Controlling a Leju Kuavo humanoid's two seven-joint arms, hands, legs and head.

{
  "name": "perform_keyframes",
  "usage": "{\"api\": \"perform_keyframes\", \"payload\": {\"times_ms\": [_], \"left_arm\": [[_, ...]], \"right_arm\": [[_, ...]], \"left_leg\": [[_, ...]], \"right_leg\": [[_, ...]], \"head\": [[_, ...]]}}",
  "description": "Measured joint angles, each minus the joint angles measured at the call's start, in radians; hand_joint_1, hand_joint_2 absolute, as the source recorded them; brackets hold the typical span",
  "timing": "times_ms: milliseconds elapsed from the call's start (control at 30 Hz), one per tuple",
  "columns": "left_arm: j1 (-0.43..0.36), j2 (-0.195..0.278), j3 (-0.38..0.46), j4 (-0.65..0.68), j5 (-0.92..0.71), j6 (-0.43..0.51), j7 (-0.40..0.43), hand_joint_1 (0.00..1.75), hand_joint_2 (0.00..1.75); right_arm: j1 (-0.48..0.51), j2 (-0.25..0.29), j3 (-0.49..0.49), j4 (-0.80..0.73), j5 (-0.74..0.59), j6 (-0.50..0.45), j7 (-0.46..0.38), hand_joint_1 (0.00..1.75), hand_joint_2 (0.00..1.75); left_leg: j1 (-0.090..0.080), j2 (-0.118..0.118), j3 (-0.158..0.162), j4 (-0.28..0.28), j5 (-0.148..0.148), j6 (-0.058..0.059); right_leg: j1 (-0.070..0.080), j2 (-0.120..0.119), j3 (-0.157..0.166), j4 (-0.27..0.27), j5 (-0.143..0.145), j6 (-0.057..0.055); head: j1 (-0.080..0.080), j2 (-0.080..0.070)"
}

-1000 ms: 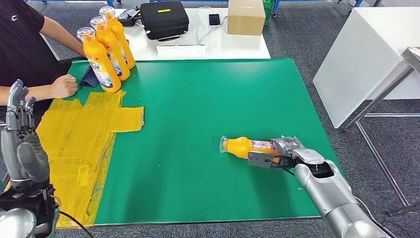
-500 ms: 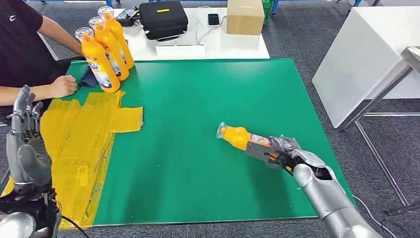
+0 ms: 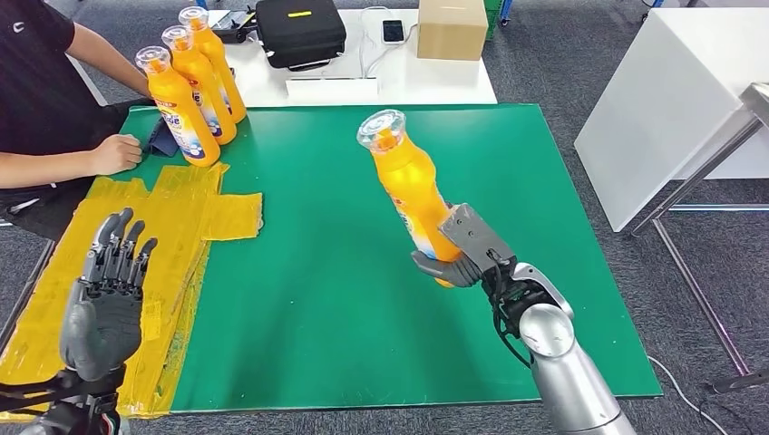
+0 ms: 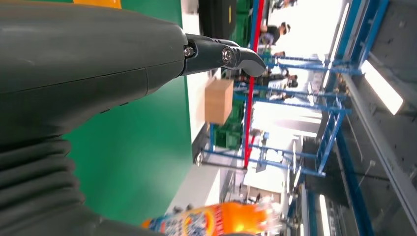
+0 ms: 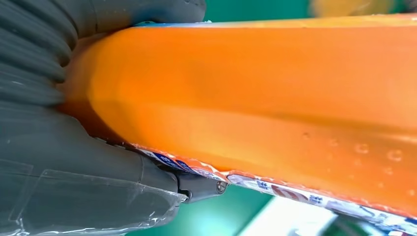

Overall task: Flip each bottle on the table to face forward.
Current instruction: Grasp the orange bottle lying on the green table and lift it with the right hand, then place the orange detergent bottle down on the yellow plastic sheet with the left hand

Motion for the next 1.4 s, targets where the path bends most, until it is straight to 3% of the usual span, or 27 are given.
{"api": "perform_keyframes", "payload": {"times_ms": [333,500,900,1400], "left_arm": [[-0.002,-0.005,-0.052,0.004,0.028,-0.016,0.021,0.00,1.75],[-0.017,-0.006,-0.112,0.019,0.061,-0.034,0.041,0.00,1.75],[-0.054,-0.004,-0.220,0.063,0.103,-0.075,0.068,0.00,1.75],[-0.059,0.009,-0.270,0.084,0.151,-0.116,0.083,0.00,1.75]], "right_arm": [[-0.012,0.022,0.097,-0.046,-0.022,0.010,0.006,1.75,1.75],[-0.039,0.040,0.206,-0.032,-0.032,0.035,0.006,1.75,1.75],[-0.235,0.024,0.490,0.007,-0.146,0.125,0.036,1.75,1.75],[-0.293,0.000,0.588,0.009,-0.223,0.149,0.037,1.75,1.75]], "left_leg": [[0.000,0.000,0.000,0.000,0.000,0.000],[0.000,0.000,0.000,0.000,0.000,0.000],[0.000,0.000,0.000,0.000,0.000,0.000],[0.000,0.000,0.000,0.000,0.000,0.000]], "right_leg": [[0.000,0.000,0.000,0.000,0.000,0.000],[0.000,0.000,0.000,0.000,0.000,0.000],[0.000,0.000,0.000,0.000,0.000,0.000],[0.000,0.000,-0.001,0.000,0.000,0.000]], "head": [[0.000,0.000],[0.000,0.000],[0.000,0.000],[0.000,0.000]]}}
